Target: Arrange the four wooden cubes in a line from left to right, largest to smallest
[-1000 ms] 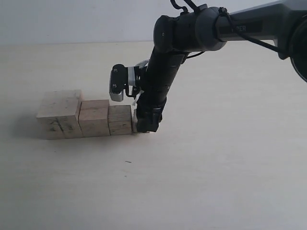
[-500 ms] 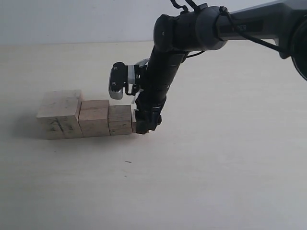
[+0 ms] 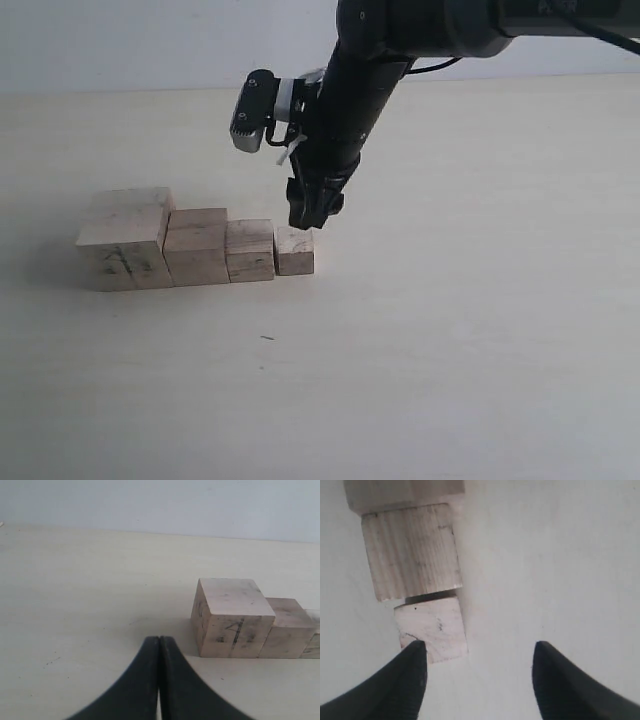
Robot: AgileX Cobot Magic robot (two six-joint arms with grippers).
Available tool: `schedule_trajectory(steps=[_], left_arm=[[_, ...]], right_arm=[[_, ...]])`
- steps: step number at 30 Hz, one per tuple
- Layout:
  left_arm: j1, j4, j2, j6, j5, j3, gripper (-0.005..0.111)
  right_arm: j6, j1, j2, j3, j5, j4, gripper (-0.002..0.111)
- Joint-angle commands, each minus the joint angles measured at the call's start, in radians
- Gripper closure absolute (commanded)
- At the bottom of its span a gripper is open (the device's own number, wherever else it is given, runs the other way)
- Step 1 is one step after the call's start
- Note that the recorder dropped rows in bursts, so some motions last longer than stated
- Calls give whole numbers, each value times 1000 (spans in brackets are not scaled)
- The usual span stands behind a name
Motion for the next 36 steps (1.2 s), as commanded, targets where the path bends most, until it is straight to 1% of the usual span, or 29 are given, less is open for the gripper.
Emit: schedule_trajectory(steps=[1, 2, 3, 7, 8, 19, 24, 36], left_arm=[[-6, 1, -6, -2, -4, -1, 107], [-6, 1, -6, -2, -4, -1, 107], [-6, 1, -6, -2, -4, -1, 107], [-6, 1, -6, -2, -4, -1, 107], [-6, 1, -6, -2, -4, -1, 107], [-6, 1, -6, -2, -4, -1, 107], [-6, 1, -6, -2, -4, -1, 107], [-6, 1, -6, -2, -4, -1, 107]], right_arm=[[55, -4, -13, -7, 64, -53, 63], [55, -4, -13, -7, 80, -53, 67], [55, -4, -13, -7, 92, -53, 73], [55, -4, -1, -7, 93, -94, 102], [63, -4, 6, -7, 93, -104, 108], [84, -4, 69, -7, 98, -110, 108], [90, -4, 82, -7, 104, -60, 108], [86, -4, 93, -7, 106, -13, 108]])
